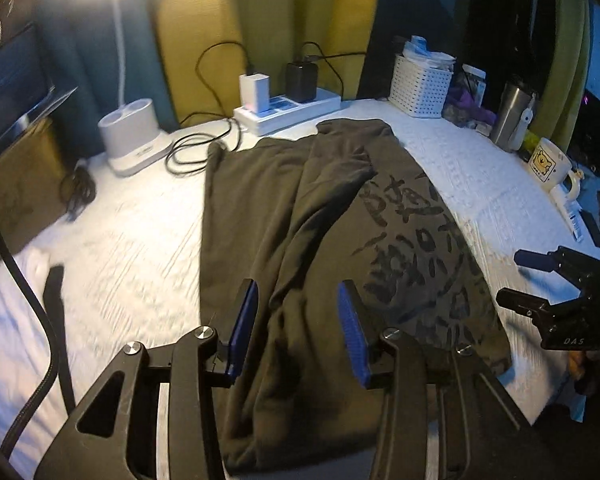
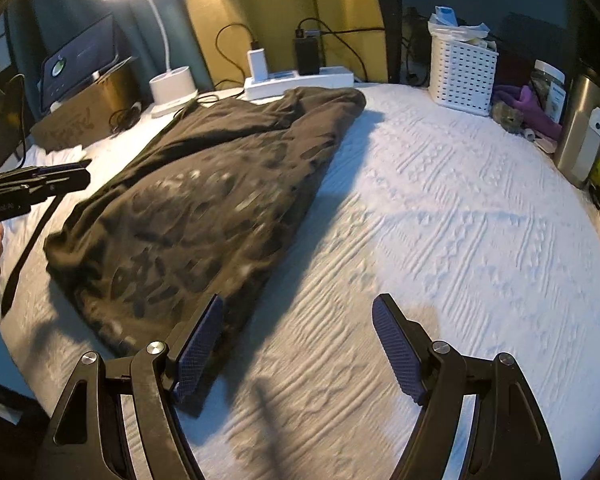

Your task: Fold small clothes

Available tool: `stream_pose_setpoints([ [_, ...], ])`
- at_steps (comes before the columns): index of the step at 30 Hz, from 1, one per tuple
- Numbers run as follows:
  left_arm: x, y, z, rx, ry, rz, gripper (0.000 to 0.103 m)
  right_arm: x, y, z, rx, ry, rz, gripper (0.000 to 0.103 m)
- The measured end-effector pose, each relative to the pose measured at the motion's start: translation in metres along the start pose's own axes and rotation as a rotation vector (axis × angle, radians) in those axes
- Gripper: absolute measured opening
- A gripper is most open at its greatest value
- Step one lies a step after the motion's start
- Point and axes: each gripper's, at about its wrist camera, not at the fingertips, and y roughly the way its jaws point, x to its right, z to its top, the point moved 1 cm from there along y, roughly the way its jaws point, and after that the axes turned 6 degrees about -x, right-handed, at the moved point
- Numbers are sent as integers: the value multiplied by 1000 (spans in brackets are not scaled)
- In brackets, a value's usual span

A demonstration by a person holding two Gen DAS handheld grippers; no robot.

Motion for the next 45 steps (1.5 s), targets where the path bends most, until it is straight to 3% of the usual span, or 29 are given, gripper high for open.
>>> stream_pose_setpoints([
  [15,30,59,51,-74,135,50,41,32,26,48,14,20,27,78],
  [20,33,78,63,-98,172,120,41,41,34,56,10,33,31,78],
  [29,42,109,83,-144,253,149,41,55,48,65,-6,51,31,78],
  [38,45,125,95,-134,315,163,41,65,55,71,-7,66,27,78],
  [40,46,124,96,-125,318,159,38,65,56,72,-8,65,26,78],
  [42,45,123,95,-115,316,146,15,64,57,73,-8,65,23,78],
  [45,36,116,98,-87,267,115,11,65,58,74,-12,65,18,78],
])
